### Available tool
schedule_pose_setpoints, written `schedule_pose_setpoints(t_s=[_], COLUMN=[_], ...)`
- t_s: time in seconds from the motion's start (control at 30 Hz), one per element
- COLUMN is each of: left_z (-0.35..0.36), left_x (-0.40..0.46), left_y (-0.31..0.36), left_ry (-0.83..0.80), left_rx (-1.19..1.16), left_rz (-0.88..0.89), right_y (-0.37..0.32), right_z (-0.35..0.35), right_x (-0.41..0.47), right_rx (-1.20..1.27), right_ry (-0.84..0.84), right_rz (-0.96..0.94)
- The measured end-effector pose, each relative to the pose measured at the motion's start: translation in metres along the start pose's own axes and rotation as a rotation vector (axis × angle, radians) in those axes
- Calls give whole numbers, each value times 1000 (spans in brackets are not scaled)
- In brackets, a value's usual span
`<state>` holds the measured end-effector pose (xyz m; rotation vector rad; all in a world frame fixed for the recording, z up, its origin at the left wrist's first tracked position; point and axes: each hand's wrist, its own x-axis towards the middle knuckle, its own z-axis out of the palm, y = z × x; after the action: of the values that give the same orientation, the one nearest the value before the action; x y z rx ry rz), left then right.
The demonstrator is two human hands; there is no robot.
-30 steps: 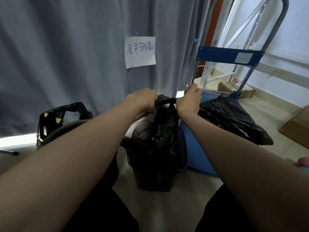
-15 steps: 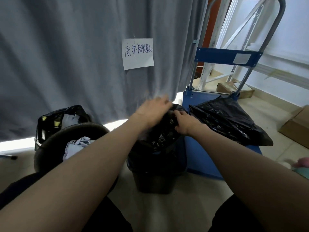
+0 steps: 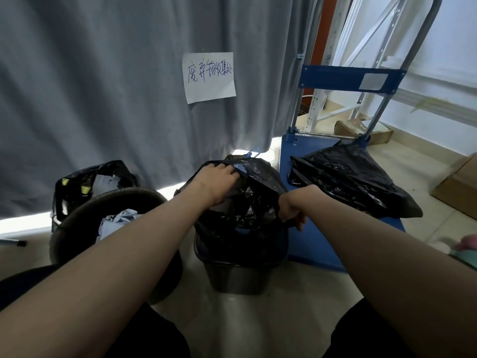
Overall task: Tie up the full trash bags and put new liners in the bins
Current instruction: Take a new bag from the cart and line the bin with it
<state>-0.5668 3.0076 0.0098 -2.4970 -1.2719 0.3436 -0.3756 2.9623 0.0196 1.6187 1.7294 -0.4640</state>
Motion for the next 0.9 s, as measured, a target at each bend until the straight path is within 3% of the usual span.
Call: schedule_pose_setpoints(t_s=[0.23,0.33,0.47,0.53,0.8,0.9], left_z=[-6,-9,-12,-13,-5,-1], left_x=[10,18,30,37,57,55], left_y=[12,20,24,22,31,31], left_ry=[3,3,-16,-26,-118,-80], left_rx=[-91,-125,-202,-248,-397,-411], left_rz=[-20,10,4,-32,-143,-220], right_y=[1,-2,-11,-16,-17,-14], right_z=[4,-1,-8,-10,-6,-6], right_x=[3,3,13,21,57,62], right_rx=[-3,106,314,366,432,452], right_ry=[107,109,473,571,506,454], right_rz=[9,-13,-105,-132,-45,25])
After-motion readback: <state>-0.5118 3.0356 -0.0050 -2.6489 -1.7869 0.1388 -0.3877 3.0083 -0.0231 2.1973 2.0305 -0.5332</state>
